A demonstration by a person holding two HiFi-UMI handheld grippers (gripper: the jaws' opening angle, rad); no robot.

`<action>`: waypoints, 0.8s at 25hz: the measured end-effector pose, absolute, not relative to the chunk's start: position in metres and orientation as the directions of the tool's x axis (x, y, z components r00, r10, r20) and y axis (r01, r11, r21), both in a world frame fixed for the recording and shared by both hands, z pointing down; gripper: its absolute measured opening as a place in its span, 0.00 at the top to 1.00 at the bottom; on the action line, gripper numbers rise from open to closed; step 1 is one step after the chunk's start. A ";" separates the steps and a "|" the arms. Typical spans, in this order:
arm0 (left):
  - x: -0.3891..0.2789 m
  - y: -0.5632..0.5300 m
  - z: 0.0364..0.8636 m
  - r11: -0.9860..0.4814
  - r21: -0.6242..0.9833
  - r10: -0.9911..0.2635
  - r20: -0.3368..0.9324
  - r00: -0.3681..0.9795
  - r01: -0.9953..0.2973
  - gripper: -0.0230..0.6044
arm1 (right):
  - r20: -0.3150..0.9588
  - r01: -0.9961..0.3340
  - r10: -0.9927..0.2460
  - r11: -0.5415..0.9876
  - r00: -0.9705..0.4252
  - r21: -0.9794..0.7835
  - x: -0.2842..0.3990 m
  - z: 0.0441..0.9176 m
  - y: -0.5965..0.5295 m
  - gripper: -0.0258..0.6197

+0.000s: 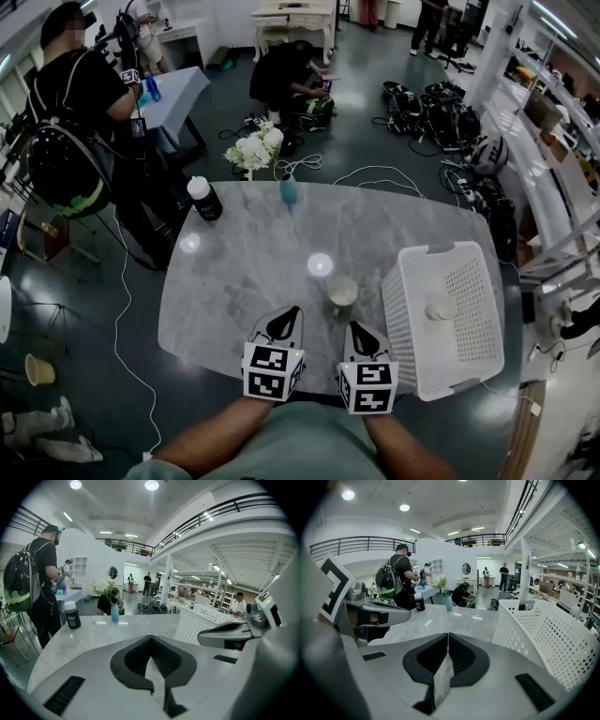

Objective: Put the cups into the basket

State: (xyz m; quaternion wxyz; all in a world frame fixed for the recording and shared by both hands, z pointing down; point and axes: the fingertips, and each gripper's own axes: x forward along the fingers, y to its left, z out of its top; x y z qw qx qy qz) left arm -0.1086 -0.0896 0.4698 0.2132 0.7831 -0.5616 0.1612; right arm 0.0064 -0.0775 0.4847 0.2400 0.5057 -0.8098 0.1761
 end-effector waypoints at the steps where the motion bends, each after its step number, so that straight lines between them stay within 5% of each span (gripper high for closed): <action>1: -0.109 -0.091 0.470 -0.277 0.153 -0.811 0.492 0.316 -0.949 0.96 | 0.570 -0.904 -0.733 0.424 -0.372 -0.044 0.007 0.486 -0.079 0.93; 14: -0.101 -0.113 0.495 -0.296 0.130 -0.784 0.533 0.319 -0.946 0.96 | 0.619 -0.913 -0.707 0.405 -0.341 -0.040 0.006 0.515 -0.110 0.91; 20: -0.108 -0.122 0.513 -0.269 0.150 -0.766 0.566 0.305 -0.952 0.96 | 0.661 -0.914 -0.676 0.404 -0.326 -0.038 0.003 0.536 -0.122 0.66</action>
